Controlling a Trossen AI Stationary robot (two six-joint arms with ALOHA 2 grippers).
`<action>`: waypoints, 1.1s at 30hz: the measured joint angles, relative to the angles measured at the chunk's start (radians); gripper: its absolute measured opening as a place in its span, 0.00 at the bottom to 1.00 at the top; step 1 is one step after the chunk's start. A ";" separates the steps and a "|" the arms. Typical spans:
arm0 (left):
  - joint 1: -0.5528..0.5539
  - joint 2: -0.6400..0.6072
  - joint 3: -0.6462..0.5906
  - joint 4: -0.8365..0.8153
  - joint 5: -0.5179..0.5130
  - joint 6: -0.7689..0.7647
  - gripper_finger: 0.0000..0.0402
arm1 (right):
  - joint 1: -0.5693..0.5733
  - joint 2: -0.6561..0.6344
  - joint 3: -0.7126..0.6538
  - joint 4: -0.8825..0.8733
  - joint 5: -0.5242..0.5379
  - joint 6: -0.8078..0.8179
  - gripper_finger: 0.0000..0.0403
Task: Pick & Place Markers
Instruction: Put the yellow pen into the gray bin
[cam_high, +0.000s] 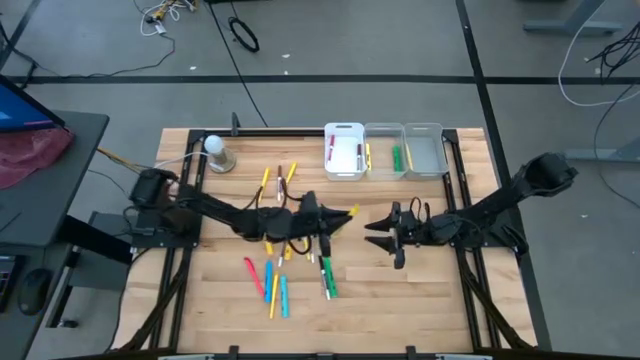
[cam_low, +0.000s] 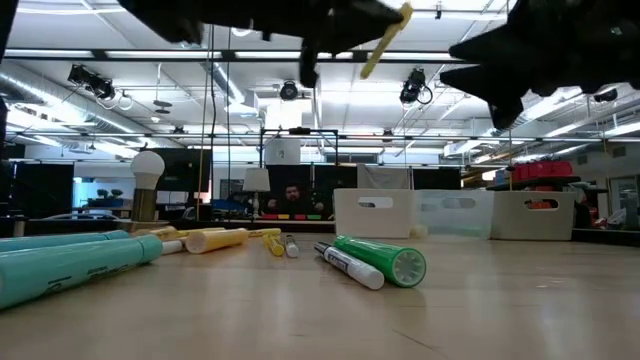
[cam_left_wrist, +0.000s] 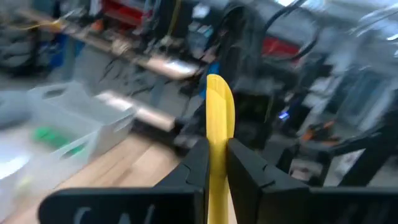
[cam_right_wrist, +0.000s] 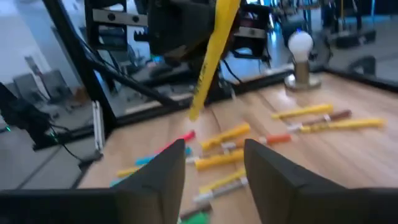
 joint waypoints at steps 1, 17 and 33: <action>0.004 0.018 0.008 0.044 0.021 0.021 0.10 | 0.000 0.027 0.002 0.044 -0.001 -0.010 0.44; 0.000 0.119 0.108 0.082 0.057 0.113 0.10 | -0.013 0.228 0.182 0.152 0.007 -0.173 0.32; -0.007 0.117 0.108 -0.063 0.028 0.089 0.31 | 0.001 -0.117 0.182 -0.461 0.235 0.007 0.06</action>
